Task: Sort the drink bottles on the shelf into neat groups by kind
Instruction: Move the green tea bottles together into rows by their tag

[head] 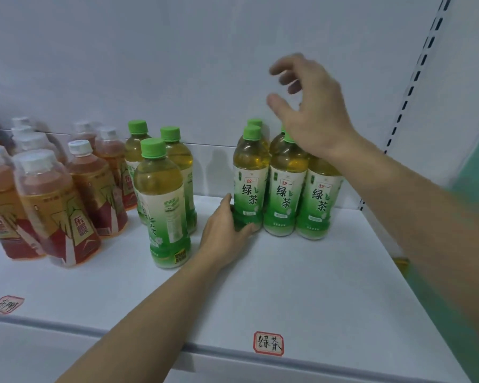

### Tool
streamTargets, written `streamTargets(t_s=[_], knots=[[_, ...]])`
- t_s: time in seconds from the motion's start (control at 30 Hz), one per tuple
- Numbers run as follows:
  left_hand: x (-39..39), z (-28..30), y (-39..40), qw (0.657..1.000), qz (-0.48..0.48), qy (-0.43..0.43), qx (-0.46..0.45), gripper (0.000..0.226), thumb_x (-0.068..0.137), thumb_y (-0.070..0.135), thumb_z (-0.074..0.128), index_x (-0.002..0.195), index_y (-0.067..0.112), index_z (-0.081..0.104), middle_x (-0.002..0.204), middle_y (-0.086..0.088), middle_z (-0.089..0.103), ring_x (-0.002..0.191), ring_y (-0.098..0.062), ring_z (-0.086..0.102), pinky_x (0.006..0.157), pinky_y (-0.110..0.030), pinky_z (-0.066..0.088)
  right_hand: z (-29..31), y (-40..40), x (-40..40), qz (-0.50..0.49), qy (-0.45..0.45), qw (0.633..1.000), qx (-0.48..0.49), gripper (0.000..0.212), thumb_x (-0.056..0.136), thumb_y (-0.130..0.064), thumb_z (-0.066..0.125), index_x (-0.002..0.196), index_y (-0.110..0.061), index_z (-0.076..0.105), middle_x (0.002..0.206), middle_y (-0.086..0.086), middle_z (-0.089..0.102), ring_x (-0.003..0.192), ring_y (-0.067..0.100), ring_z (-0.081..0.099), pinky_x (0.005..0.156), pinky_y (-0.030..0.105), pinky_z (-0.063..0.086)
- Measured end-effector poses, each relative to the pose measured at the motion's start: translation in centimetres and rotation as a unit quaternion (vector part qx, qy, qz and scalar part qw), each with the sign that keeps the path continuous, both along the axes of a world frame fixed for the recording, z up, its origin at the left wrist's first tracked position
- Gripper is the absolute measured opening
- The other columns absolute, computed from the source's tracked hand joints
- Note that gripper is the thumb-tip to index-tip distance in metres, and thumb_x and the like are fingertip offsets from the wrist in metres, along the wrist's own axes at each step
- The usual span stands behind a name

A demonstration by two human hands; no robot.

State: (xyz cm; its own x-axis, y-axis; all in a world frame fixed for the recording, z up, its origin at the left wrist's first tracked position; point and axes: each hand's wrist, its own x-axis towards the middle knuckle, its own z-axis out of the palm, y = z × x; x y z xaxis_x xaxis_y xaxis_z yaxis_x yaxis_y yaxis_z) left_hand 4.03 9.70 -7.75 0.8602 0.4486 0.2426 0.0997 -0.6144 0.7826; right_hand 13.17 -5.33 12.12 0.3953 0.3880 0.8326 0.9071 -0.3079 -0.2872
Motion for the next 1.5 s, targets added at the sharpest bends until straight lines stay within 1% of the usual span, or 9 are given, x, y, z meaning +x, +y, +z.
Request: streamTargets(t_s=[0.13, 0.23, 0.33, 0.5, 0.6, 0.8, 1.27, 1.4, 1.5], knots=[[0.2, -0.1, 0.1, 0.999, -0.014, -0.017, 0.024, 0.076, 0.074, 0.048, 0.082, 0.137, 0.036, 0.04, 0.133, 0.011, 0.063, 0.117, -0.016, 0.061, 0.085, -0.029, 0.046, -6.9, -5.1, -0.6, -0.026, 0.085, 0.937, 0.338, 0.034, 0.083, -0.012, 0.06, 0.111, -0.025, 0.047, 0.105, 0.003, 0.056, 0.092, 0.023, 0.058, 0.076, 0.039, 0.053], [0.5, 0.6, 0.5, 0.999, -0.045, -0.005, -0.024, 0.086, 0.062, 0.049, 0.088, 0.134, 0.036, 0.042, 0.129, 0.015, 0.064, 0.115, -0.012, 0.062, 0.094, -0.035, 0.053, -13.1, -7.2, -0.2, -0.065, 0.245, 0.925, 0.285, 0.052, 0.078, -0.022, 0.072, 0.121, -0.023, 0.043, 0.112, 0.003, 0.055, 0.098, 0.024, 0.059, 0.089, 0.044, 0.053], [1.3, 1.8, 1.0, 0.994, -0.083, -0.001, -0.076, 0.098, 0.052, 0.042, 0.096, 0.133, 0.036, 0.041, 0.119, 0.02, 0.067, 0.109, -0.003, 0.065, 0.097, -0.035, 0.055, -15.9, -7.8, 0.7, 0.029, 0.386, 0.897, 0.212, 0.079, 0.07, -0.02, 0.081, 0.138, -0.03, 0.041, 0.118, -0.003, 0.062, 0.104, 0.004, 0.064, 0.084, 0.027, 0.058], [1.3, 0.9, 0.6, 0.993, -0.092, -0.038, -0.054, 0.099, 0.059, 0.036, 0.09, 0.142, 0.038, 0.037, 0.111, 0.043, 0.062, 0.101, 0.018, 0.061, 0.079, -0.007, 0.053, -18.1, -6.6, 2.7, 0.1, 0.444, 0.88, 0.134, 0.102, 0.067, 0.009, 0.087, 0.148, -0.024, 0.034, 0.129, -0.003, 0.066, 0.118, 0.015, 0.065, 0.098, 0.041, 0.056], [1.2, 0.6, 0.8, 0.994, -0.084, -0.044, -0.056, 0.1, 0.056, 0.045, 0.087, 0.143, 0.041, 0.037, 0.112, 0.042, 0.062, 0.102, 0.017, 0.061, 0.079, -0.01, 0.049, -18.7, -6.5, 3.5, 0.088, 0.464, 0.872, 0.126, 0.098, 0.069, 0.01, 0.085, 0.147, -0.024, 0.038, 0.128, -0.004, 0.067, 0.115, 0.013, 0.067, 0.099, 0.041, 0.055], [1.7, 0.1, 1.0, 0.996, -0.077, -0.022, -0.041, 0.088, 0.061, 0.038, 0.087, 0.137, 0.038, 0.042, 0.119, 0.024, 0.067, 0.108, 0.0, 0.064, 0.094, -0.039, 0.057, -19.0, -6.4, 3.4, 0.082, 0.466, 0.873, 0.123, 0.089, 0.07, 0.012, 0.083, 0.143, -0.022, 0.044, 0.123, -0.003, 0.07, 0.11, 0.014, 0.07, 0.095, 0.04, 0.057], [1.1, 0.5, 1.0, 0.998, -0.045, -0.005, -0.036, 0.093, 0.067, 0.031, 0.089, 0.144, 0.033, 0.037, 0.124, 0.018, 0.064, 0.111, -0.01, 0.064, 0.091, -0.033, 0.054, -18.1, -6.1, 2.1, 0.059, 0.437, 0.887, 0.133, 0.104, 0.071, 0.005, 0.086, 0.153, -0.021, 0.029, 0.14, -0.003, 0.057, 0.116, -0.001, 0.062, 0.106, 0.037, 0.05], [-0.6, 1.5, 0.2, 0.997, -0.041, 0.064, -0.009, 0.083, 0.078, 0.04, 0.081, 0.146, 0.026, 0.035, 0.138, 0.005, 0.061, 0.12, -0.02, 0.06, 0.095, -0.033, 0.049, -15.4, -7.3, -0.9, -0.05, 0.267, 0.931, 0.243, 0.088, 0.082, -0.022, 0.076, 0.155, -0.02, 0.026, 0.152, 0.003, 0.038, 0.138, 0.01, 0.04, 0.111, 0.038, 0.038], [-3.2, 2.2, -0.2, 0.984, -0.064, 0.138, 0.088, 0.079, 0.084, 0.047, 0.07, 0.15, 0.022, 0.034, 0.147, -0.001, 0.053, 0.123, -0.019, 0.054, 0.091, -0.026, 0.039, -11.7, -6.1, -4.2, -0.008, 0.106, 0.97, 0.217, 0.052, 0.084, -0.019, 0.069, 0.131, -0.018, 0.047, 0.126, 0.005, 0.055, 0.105, 0.017, 0.058, 0.08, 0.036, 0.052]])
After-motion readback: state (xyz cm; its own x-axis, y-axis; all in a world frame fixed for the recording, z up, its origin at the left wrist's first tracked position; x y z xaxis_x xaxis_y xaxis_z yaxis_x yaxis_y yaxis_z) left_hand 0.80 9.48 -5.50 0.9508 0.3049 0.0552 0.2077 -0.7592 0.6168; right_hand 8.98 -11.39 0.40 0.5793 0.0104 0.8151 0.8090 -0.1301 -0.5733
